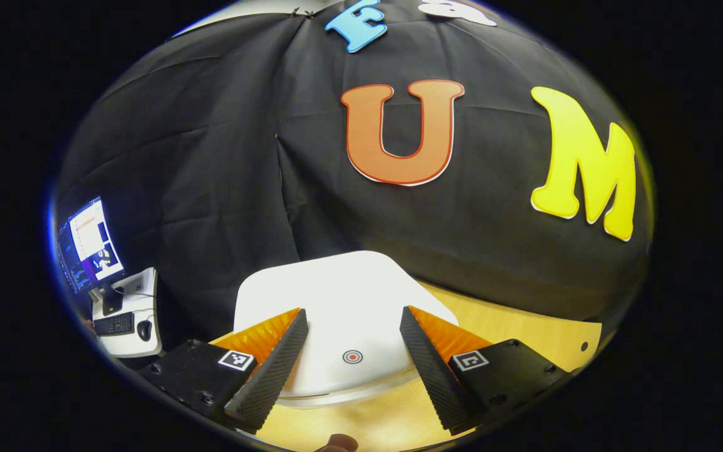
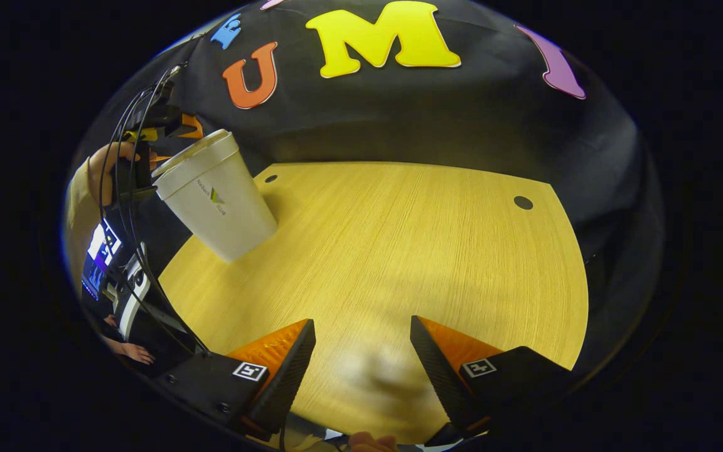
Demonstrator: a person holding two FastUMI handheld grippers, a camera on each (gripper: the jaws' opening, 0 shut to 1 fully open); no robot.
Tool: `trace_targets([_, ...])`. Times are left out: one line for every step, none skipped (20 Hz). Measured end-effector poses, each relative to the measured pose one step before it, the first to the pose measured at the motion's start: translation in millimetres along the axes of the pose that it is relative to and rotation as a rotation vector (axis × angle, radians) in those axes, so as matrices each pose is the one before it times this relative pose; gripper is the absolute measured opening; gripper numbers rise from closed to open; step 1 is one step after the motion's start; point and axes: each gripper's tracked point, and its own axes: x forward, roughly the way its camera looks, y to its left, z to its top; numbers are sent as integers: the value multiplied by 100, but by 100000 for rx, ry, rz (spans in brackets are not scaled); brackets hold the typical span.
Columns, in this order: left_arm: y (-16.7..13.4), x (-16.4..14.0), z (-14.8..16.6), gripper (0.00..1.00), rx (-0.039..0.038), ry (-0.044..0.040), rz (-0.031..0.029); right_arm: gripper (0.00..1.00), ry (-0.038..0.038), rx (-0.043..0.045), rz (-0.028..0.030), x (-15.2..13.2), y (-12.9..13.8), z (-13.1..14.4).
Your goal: Press the lid of the desktop garbage bin to open it, pick up the crumpled paper on the desktop and throw it into the bin, then pick up the pop can on the desktop and drop it into the bin, and finally close the garbage bin lid.
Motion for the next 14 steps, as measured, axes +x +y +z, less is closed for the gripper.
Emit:
trace_targets([-102, -69, -651, 99, -1739, 1836, -288, 96, 882, 171, 166, 103, -139, -376])
trace_targets([-24, 283, 468, 99, 766, -3352, -275, 96, 543, 151, -138, 83, -132, -225])
trace_targets([-75, 23, -202, 99, 1231, 1286, 75, 96, 557, 110, -78, 72, -171, -195])
trace_targets([-52, -105, 15, 99, 1435, -1008, 165, 96, 291, 175, -203, 87, -114, -114])
trace_targets([-42, -9, -64, 99, 201, -444, 146, 96, 158, 294, 107, 97, -59, -136])
trace_targets([-117, 32, -224, 99, -659, 373, 152, 96, 466, 444, 98, 162, -21, -101])
trace_targets([-79, -116, -27, 99, -1286, -187, 124, 96, 535, 524, 353, 106, -25, -127])
trace_targets([-60, 123, -29, 99, -1834, -143, 165, 96, 190, 618, 375, 100, 106, -49])
trace_targets([143, 95, -146, 99, -896, -69, 213, 96, 183, 306, 80, 39, 53, -68])
trace_targets([30, -225, -107, 100, -1651, -177, 452, 96, 103, -217, 242, 48, 100, -19])
trace_targets([-28, 119, -83, 100, -289, -189, 586, 96, -4, -389, -135, 63, 28, -56])
trace_targets([93, -100, 2, 100, 987, -61, 276, 96, 31, -310, 131, 45, 98, 89])
trace_targets([-120, 87, -120, 100, -667, -74, -43, 96, -213, -69, 36, 38, 101, 71])
trace_targets([-240, -3, -105, 100, -597, -109, -1, 96, -300, 43, 114, -31, 103, 170])
